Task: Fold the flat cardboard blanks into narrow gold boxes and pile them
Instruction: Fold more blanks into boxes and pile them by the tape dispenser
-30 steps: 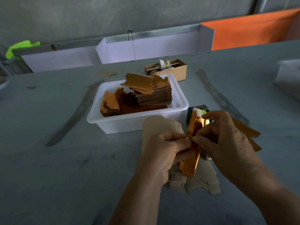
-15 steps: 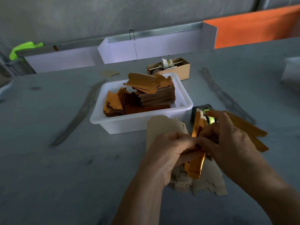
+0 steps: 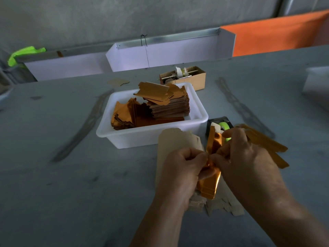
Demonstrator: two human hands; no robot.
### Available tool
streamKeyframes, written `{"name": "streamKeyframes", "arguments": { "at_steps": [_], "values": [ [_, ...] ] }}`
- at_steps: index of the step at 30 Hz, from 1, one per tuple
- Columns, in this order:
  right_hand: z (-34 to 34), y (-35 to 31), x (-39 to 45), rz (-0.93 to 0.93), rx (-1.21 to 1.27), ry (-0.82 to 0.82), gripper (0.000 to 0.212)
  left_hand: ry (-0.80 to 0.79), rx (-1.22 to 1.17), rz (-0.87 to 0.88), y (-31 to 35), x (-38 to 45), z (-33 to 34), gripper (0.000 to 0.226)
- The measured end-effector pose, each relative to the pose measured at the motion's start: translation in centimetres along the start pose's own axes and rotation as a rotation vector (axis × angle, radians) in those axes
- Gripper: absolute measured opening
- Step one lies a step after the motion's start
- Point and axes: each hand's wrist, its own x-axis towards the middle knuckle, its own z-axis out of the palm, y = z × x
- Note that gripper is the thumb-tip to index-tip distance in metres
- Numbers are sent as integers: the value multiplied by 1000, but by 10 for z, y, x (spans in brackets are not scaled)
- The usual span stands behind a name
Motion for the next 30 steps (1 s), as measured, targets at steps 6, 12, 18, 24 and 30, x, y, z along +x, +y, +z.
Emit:
{"name": "streamKeyframes", "arguments": {
  "at_steps": [6,12,18,24,30],
  "values": [
    [-4,4,3,7,-218,62,52,27,-82,-6,0,-1,-5,11],
    [12,20,0,187,662,-128,25,-16,-46,2,3,0,-5,11],
    [-13,52,30,277,781,121,33,71,60,176,22,-3,-17,11],
    [-17,116,65,380,200,237,30,474,833,136,21,5,-56,52],
    [9,147,68,367,-80,55,31,294,394,-164,10,18,-72,37]
  ]
}}
